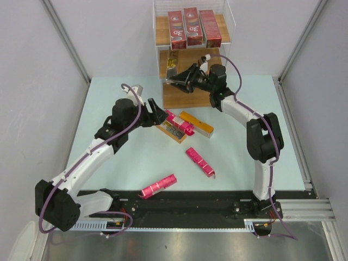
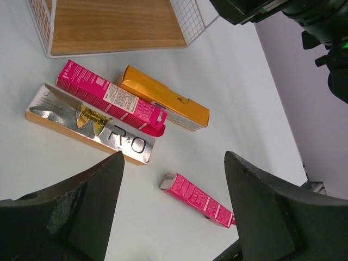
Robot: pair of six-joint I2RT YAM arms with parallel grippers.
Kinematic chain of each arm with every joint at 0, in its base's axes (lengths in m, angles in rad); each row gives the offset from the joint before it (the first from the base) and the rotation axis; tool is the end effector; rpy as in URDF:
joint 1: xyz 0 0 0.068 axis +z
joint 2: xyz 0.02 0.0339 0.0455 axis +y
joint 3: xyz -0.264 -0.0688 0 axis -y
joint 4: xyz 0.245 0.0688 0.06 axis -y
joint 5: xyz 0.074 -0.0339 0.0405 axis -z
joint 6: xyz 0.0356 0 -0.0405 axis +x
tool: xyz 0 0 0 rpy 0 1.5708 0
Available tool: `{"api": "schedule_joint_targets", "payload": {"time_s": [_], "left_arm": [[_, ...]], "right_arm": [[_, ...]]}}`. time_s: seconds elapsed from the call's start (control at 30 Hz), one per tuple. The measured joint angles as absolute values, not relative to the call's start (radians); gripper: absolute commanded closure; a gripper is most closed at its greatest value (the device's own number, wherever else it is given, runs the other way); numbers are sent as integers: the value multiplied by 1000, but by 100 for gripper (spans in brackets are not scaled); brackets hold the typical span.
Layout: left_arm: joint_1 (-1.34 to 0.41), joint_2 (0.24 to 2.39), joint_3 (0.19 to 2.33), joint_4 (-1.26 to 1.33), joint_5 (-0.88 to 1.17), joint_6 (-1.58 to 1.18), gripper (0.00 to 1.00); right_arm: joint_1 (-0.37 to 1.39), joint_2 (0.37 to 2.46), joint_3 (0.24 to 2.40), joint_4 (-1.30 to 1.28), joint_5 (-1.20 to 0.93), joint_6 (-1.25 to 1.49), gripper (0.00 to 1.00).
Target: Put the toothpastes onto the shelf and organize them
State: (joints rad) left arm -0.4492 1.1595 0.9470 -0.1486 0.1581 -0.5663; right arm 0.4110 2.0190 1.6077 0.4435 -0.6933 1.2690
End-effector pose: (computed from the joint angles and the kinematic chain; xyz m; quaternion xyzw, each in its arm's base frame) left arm 0.2396 -0.1217 0.3239 -0.0032 0.8212 -0.3324 0.4638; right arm 0.4349 0.2143 0.3117 0.0502 0.6965 0.6609 0.2750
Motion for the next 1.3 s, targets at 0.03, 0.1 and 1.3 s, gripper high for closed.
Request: {"api": "schedule_joint_targets", "payload": {"time_s": [0.03, 0.1, 1.3], "left_arm": [[-450, 1159, 950, -146, 160, -566, 20], [-450, 1159, 953, -144, 162, -566, 20], [-449, 1360, 1117, -115, 143, -468, 19]], "right_arm": [[411, 2027, 1620, 439, -692, 1274, 60], [411, 2037, 1631, 436, -688, 1280, 54], [434, 1857, 1470, 376, -556, 1186, 0]]}}
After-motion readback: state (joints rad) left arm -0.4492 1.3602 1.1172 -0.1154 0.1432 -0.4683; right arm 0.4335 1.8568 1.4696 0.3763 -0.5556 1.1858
